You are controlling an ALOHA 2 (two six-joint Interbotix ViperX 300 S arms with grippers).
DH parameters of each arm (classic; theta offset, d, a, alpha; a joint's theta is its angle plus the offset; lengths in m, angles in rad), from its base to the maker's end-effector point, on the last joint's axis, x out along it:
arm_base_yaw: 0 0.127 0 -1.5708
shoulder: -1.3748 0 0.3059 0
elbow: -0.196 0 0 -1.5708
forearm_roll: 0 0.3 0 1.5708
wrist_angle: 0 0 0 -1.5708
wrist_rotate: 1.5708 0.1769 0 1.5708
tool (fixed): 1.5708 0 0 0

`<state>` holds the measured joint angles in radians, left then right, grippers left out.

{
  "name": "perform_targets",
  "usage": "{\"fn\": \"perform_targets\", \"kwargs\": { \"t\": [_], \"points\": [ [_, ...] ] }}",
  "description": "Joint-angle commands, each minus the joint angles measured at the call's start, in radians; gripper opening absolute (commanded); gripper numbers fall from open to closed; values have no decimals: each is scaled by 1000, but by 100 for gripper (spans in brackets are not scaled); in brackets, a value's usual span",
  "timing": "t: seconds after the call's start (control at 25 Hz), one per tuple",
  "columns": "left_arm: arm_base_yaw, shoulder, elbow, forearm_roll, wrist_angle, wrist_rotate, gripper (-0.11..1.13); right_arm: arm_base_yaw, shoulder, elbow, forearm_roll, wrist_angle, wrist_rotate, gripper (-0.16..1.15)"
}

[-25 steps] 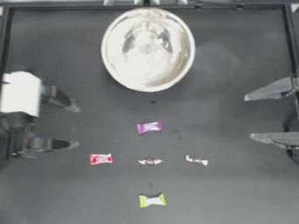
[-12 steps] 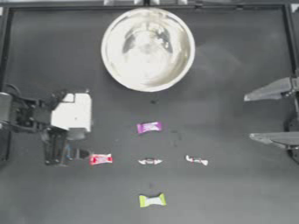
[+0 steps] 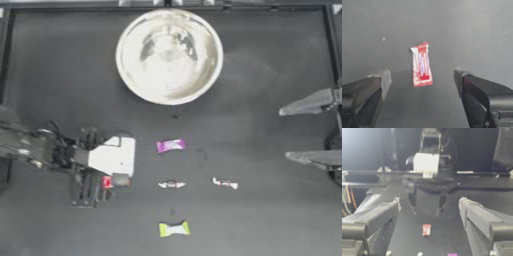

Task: Put candies in bowl

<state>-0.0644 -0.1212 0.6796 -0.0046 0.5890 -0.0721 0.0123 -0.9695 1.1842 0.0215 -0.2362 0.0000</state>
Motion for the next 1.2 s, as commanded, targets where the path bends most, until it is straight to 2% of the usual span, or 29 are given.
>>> {"fn": "perform_targets", "kwargs": {
  "t": [0.04, 0.64, 1.04, 1.2],
  "points": [
    [-6, 25, -34, 3, -3, -3, 102, 2, 3, -15, 6, -5, 2, 99],
    [-6, 143, -38, 2, -89, -5, 102, 2, 3, -9, 6, -9, 2, 99],
    [-3, 183, -38, 0, -97, -5, 102, 3, 3, -9, 5, -11, 2, 99],
    [-5, 186, -40, 0, -97, -5, 93, 2, 2, -9, 6, -12, 2, 99]
  ]
}}
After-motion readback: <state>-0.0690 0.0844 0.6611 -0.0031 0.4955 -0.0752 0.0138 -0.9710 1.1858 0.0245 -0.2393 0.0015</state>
